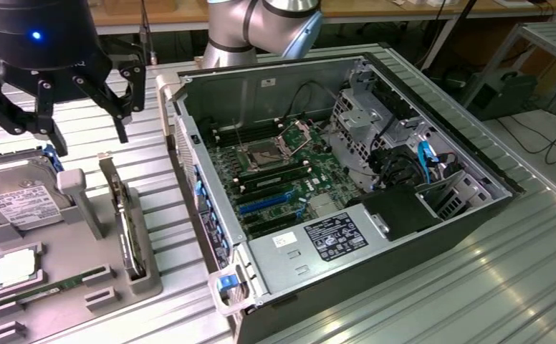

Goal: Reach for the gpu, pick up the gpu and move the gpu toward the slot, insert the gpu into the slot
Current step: 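Pick up the gpu and move the gpu toward the slot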

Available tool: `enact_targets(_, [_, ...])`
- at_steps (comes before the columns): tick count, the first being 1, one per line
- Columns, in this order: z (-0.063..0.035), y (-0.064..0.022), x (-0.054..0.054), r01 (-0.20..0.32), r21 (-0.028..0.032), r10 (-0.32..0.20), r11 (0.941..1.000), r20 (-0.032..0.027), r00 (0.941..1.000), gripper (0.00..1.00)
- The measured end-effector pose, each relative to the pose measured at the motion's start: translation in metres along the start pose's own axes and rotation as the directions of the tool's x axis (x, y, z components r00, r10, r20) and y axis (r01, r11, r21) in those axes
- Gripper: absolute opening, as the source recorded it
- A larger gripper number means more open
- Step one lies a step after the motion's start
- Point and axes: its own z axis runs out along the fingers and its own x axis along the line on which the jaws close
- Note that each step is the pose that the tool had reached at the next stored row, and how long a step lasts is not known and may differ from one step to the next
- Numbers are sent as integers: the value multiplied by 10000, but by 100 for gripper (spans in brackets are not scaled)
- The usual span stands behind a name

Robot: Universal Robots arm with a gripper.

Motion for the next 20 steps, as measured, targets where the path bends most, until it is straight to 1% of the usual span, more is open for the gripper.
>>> enact_targets(3, [54, -16, 2, -137, 3, 137, 9999, 7, 9999, 66])
enact_targets(7, [124, -108, 7, -199, 5, 199, 9998, 9, 9998, 66])
enact_targets(8, [145, -118, 8, -208, 3, 208, 9998, 12, 9998, 66])
enact_targets(10, [204, -121, 9, -287, 7, 287, 9996, 12, 9996, 66])
enact_targets(20, [390, -131, 15, -550, 13, 550, 9985, 24, 9985, 66])
